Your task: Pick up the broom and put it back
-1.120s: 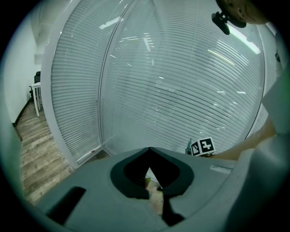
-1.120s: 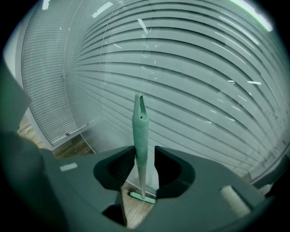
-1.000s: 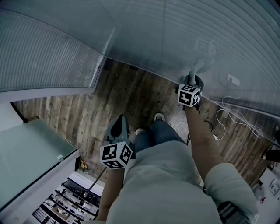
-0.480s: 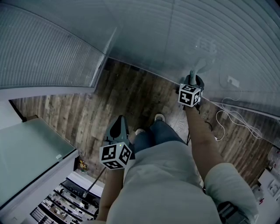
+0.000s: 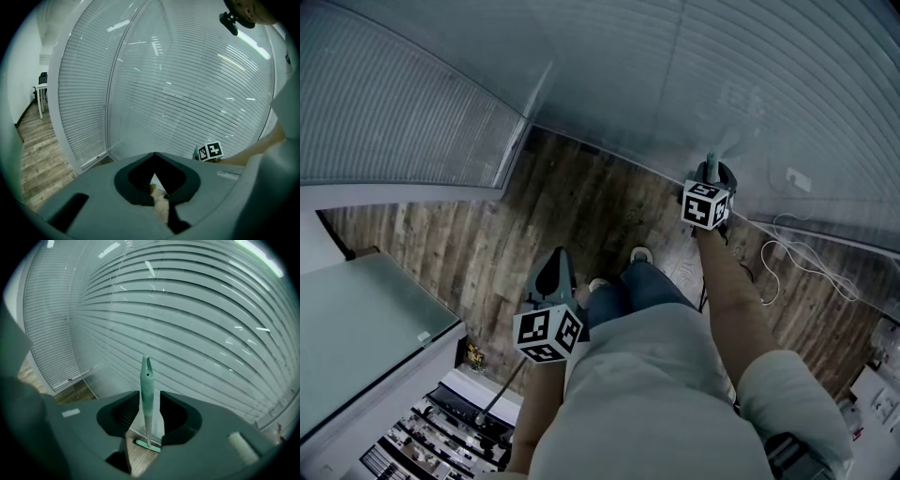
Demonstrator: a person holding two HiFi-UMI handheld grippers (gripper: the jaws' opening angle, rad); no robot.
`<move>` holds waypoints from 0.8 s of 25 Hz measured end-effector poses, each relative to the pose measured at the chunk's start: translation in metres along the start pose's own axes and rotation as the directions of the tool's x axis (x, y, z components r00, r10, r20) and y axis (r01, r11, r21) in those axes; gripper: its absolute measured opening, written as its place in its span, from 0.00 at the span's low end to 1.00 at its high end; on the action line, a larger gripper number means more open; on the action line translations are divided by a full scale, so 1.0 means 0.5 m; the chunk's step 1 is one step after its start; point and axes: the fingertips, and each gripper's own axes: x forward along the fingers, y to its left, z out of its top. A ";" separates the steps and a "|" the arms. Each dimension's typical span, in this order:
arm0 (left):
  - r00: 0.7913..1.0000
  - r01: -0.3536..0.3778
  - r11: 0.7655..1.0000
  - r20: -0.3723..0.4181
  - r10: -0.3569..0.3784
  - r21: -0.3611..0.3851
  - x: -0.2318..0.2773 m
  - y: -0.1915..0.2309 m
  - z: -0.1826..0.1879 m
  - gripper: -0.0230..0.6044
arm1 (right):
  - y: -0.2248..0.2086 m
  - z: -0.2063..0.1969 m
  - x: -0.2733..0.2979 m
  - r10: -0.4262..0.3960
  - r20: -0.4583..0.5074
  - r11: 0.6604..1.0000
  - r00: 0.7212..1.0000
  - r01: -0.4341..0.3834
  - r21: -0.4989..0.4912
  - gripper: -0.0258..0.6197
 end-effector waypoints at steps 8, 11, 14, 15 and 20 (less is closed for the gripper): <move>1.000 0.000 1.000 0.005 0.000 -0.003 -0.014 0.009 -0.005 0.04 | 0.004 0.004 -0.016 -0.006 0.011 1.000 1.000 0.006 0.000 0.26; 1.000 0.005 1.000 0.012 -0.005 -0.006 -0.015 0.006 -0.004 0.04 | 0.002 0.006 -0.034 0.003 0.030 1.000 1.000 -0.004 0.009 0.26; 1.000 0.012 1.000 0.020 -0.012 -0.007 -0.019 0.002 -0.002 0.04 | 0.002 0.005 -0.063 0.020 0.051 1.000 0.998 -0.020 0.017 0.25; 1.000 0.015 1.000 0.023 -0.015 -0.007 -0.021 0.000 -0.001 0.04 | 0.004 0.004 -0.073 0.026 0.058 1.000 0.998 -0.026 0.016 0.25; 0.999 0.037 0.999 0.036 -0.037 0.000 -0.023 -0.009 0.005 0.04 | 0.015 0.003 -0.117 0.056 0.088 0.998 0.995 -0.057 0.007 0.25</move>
